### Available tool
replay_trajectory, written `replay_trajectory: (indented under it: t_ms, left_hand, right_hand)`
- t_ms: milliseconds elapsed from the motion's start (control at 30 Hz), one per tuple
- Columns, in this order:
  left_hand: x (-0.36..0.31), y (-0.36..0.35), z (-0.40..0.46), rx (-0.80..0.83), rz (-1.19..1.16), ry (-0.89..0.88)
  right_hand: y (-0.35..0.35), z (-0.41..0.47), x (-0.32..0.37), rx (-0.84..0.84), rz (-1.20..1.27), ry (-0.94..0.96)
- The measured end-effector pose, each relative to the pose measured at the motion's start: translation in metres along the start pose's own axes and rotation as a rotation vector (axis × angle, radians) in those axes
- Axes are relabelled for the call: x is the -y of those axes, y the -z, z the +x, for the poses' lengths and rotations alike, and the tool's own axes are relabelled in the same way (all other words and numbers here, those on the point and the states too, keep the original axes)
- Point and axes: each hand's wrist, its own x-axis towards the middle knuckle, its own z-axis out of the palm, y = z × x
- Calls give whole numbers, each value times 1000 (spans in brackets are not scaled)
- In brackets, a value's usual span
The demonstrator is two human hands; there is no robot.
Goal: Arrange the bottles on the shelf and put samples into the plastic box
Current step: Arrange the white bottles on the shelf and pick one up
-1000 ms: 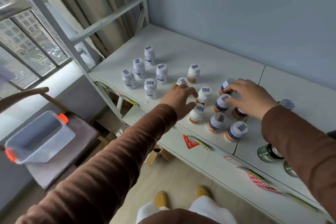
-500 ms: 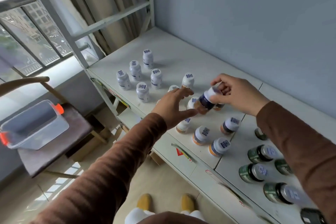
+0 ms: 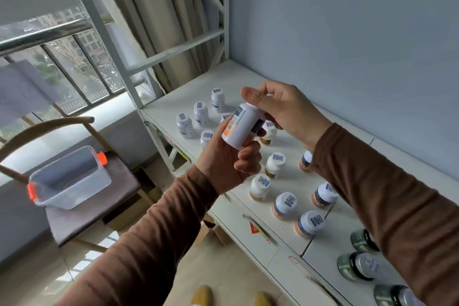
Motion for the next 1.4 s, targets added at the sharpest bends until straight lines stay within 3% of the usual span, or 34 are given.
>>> replay_trajectory:
  t_ms: [167, 333, 500, 600, 733, 833, 1100, 1400]
  left_hand:
    - [2, 2, -1, -62, 103, -97]
    - [6, 3, 8, -285, 922, -269]
    - [24, -5, 24, -433, 1136, -415]
    - [37, 1, 33, -411, 1221, -396]
    - [51, 16, 43, -453, 1672, -303]
    - [60, 15, 49, -508, 1874, -324]
    - [81, 21, 56, -531, 2008, -274]
    - [82, 16, 57, -554, 2049, -225]
  right_hand:
    - [11, -1, -5, 48, -119, 80]
    - [37, -8, -24, 101, -275, 132]
    - [53, -23, -39, 96, -365, 102]
    - [63, -32, -52, 69, -367, 63]
    - [75, -49, -85, 75, -583, -10]
    - [79, -64, -119, 121, -728, -87]
    - [47, -69, -186, 232, -908, -161]
    - [39, -67, -195, 251, -933, -168]
